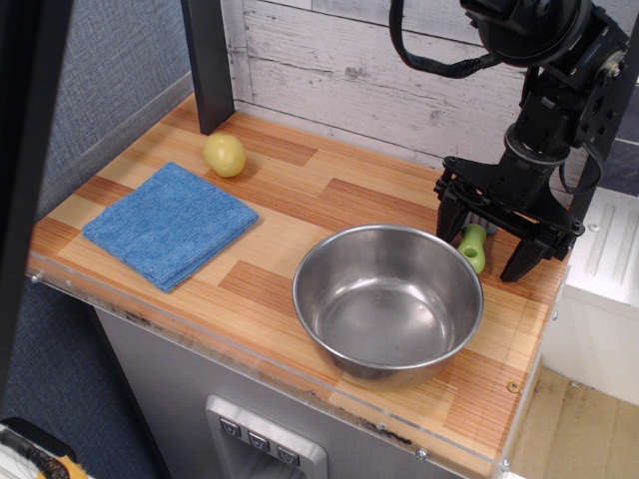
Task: Put the spatula on the blue rectangle.
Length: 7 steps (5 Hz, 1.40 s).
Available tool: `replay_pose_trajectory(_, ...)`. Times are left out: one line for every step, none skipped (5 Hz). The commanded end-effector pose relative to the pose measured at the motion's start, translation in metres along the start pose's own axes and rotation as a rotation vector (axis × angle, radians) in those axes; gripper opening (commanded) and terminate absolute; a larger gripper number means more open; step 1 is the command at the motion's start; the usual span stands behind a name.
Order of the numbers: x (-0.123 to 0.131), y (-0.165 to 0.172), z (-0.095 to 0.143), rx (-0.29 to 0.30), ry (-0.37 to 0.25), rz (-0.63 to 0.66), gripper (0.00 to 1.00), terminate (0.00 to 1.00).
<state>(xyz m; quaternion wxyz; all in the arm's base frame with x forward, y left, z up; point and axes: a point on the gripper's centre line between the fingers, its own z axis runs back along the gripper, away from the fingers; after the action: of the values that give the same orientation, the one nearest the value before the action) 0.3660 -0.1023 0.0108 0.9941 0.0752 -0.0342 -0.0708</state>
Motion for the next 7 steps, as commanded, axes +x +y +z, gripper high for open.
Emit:
replay_pose_trajectory(0.0, 0.003, -0.001, -0.014, -0.021, -0.003, 0.0, 0.0)
replay_pose_trajectory(-0.001, 0.01, 0.002, -0.011, -0.025, -0.003, 0.0, 0.0)
replay_pose_trajectory(-0.003, 0.026, 0.009, -0.011, -0.057, 0.04, 0.0, 0.0)
replay_pose_trajectory(-0.003, 0.047, 0.022, -0.002, -0.102, 0.106, 0.0, 0.0)
replay_pose_trajectory(-0.003, 0.061, 0.034, 0.013, -0.164, 0.144, 0.0, 0.0)
replay_pose_trajectory(-0.006, 0.074, 0.043, 0.048, -0.213, 0.17, 0.0, 0.0)
replay_pose_trajectory(-0.019, 0.085, 0.054, 0.058, -0.251, 0.214, 0.0, 0.0)
